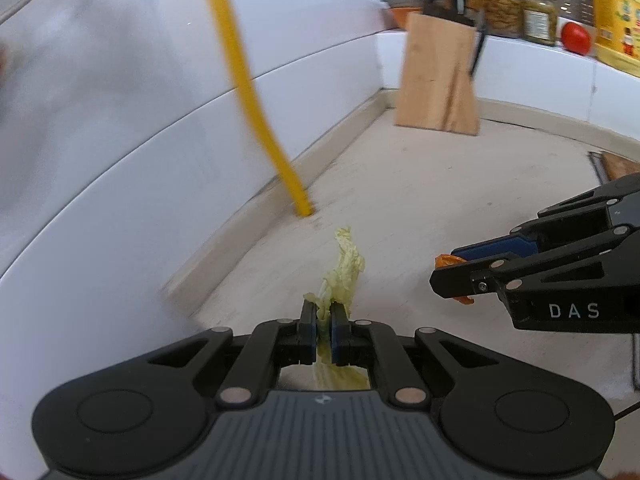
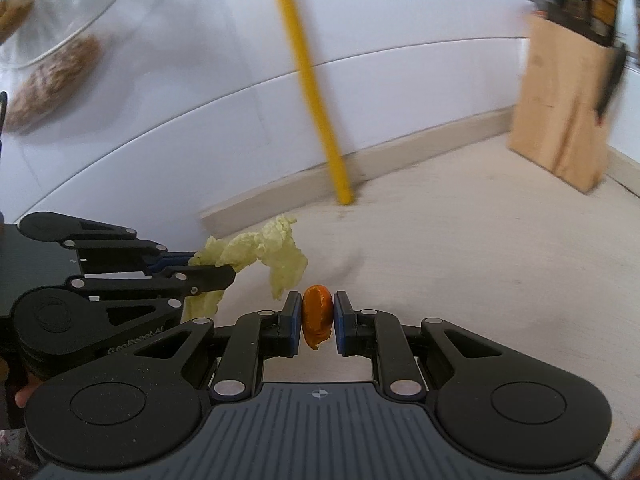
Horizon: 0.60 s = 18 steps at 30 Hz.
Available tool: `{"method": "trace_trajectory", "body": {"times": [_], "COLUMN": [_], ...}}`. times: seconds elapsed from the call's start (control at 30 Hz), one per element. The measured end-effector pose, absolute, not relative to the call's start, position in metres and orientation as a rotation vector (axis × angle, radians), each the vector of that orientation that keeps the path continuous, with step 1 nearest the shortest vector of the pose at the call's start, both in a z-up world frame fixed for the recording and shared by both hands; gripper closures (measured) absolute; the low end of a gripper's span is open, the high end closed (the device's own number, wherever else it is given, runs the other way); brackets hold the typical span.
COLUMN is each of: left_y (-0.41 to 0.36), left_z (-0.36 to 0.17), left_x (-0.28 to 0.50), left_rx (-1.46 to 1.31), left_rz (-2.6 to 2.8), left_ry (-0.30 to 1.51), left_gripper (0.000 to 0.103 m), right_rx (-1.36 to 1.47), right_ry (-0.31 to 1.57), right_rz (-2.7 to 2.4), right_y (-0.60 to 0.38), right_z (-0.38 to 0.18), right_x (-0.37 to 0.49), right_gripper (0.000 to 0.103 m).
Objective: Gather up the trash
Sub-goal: 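Carry the leaf and peel with both tools down over the black bin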
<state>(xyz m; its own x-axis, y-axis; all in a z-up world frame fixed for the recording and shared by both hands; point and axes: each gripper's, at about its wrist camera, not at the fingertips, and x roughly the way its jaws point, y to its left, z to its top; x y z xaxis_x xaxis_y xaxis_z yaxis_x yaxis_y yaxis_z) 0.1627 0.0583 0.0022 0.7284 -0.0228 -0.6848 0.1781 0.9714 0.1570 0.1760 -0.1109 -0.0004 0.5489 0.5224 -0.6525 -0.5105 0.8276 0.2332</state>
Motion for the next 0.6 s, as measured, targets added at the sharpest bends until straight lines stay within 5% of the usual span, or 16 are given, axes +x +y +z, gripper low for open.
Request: {"method": "trace_trajectory", "body": {"times": [0.6], "left_y": [0.135], "left_z": [-0.006], "left_x": [0.105], "left_rx": [0.118], "left_rz": [0.088], "left_ry": [0.801], "left_gripper": [0.1], "right_rx": [-0.067], "right_ry": [0.812], "right_rz": [0.824], "right_y": [-0.02], "right_z": [-0.006], "right_x": [0.149], "right_gripper": [0.081]}}
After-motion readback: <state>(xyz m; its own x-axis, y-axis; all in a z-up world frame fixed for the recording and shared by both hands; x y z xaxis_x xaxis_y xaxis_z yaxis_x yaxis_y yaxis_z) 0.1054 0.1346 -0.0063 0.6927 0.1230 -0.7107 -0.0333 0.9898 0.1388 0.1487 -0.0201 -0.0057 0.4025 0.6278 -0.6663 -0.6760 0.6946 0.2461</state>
